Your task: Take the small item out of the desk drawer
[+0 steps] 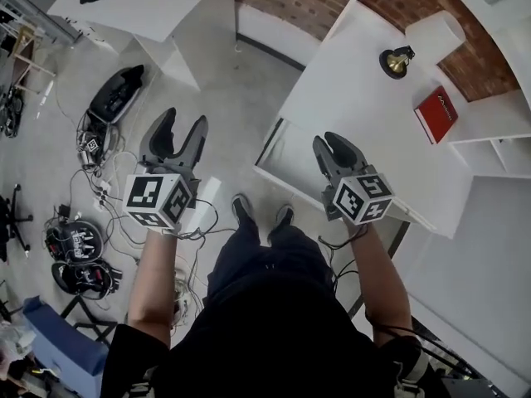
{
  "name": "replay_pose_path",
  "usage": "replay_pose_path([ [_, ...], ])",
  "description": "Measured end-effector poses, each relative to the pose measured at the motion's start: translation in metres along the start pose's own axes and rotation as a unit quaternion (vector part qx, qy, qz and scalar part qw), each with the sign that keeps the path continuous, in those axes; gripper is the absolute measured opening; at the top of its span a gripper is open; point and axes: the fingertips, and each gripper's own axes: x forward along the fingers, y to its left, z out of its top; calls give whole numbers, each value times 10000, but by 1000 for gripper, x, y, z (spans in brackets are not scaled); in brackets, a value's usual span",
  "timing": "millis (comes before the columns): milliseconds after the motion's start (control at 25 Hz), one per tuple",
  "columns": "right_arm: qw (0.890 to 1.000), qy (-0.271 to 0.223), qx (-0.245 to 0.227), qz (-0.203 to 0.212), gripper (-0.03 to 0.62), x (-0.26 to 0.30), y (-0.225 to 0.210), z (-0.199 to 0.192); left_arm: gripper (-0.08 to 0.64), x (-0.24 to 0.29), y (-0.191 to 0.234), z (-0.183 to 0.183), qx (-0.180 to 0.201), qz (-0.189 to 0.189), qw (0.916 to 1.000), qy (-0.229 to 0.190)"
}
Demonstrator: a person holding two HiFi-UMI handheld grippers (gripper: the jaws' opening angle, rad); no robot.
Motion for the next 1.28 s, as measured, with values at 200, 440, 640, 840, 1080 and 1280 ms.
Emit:
replay_pose_path([
  [200, 9962, 673, 475, 281, 112, 34, -12, -63, 244, 25, 5, -20, 6, 133, 9995, 300],
  [440, 9845, 1536, 587, 603, 112, 76, -38, -138, 244, 48, 7, -62, -100, 291, 9967, 755],
  [640, 9681, 2335, 524, 742, 118, 108, -51, -200, 244, 62, 12, -96, -236, 366, 9932, 1083],
  [840, 9517, 2931, 558, 721, 138, 133, -67, -244, 244, 71, 17, -137, -295, 358, 9883, 1455],
  [1080, 9347, 3458, 454, 686, 164, 181, -88, -298, 244, 85, 47, -182, -498, 498, 9820, 1754],
  [1280, 9253, 3704, 576, 582, 164, 199, -96, -324, 244, 84, 56, -191, -550, 505, 9796, 1866],
])
